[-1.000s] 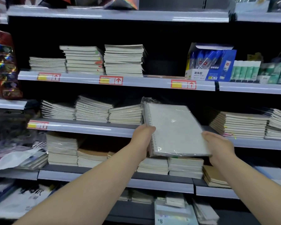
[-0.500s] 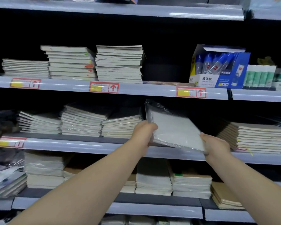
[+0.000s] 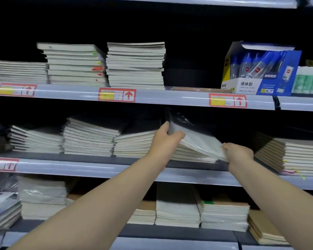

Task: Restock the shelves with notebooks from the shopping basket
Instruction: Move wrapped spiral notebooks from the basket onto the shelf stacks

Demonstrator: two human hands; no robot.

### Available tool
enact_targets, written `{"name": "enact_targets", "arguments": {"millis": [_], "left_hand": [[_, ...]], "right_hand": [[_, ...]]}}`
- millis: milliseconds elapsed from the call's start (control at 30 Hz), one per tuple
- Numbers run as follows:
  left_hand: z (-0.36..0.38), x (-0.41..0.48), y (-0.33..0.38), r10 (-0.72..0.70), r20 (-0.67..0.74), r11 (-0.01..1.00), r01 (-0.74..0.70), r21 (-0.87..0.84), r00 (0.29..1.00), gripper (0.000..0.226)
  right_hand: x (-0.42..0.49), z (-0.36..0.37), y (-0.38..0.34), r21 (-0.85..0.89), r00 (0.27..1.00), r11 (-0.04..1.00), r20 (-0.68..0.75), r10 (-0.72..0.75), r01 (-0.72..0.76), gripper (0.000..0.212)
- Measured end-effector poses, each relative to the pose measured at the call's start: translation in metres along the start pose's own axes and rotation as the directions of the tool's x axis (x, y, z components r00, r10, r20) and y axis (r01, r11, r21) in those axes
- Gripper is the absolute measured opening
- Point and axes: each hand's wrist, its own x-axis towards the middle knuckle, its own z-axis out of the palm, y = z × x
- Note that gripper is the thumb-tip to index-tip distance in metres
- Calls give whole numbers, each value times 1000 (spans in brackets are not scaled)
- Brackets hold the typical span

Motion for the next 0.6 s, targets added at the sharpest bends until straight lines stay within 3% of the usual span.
{"name": "enact_targets", "arguments": {"millis": [67, 133, 200, 300, 433, 600], "left_hand": [[3, -2, -1, 47, 15, 994, -48, 99, 999, 56], [6, -4, 1, 69, 10, 981, -70, 181, 998, 77], [8, 0, 2, 87, -14, 971, -81, 225, 996, 86], [12, 9, 1, 105, -52, 958, -87, 274, 993, 85], [20, 18, -6, 131, -75, 932, -96, 349, 989, 79], [26, 32, -14, 172, -140, 896, -96, 433, 975, 71]], "right_hand": [[3, 0, -3, -15, 999, 999, 10, -35, 35, 6], [8, 1, -8, -8, 999, 999, -2, -34, 34, 29], [9, 0, -15, -4, 999, 1000, 24, -28, 29, 32], [15, -3, -23, -126, 986, 988, 153, -70, 89, 23], [22, -10, -25, -288, 931, 931, 347, -116, 223, 51], [28, -16, -18, -434, 760, 717, 617, -204, 545, 38]]}}
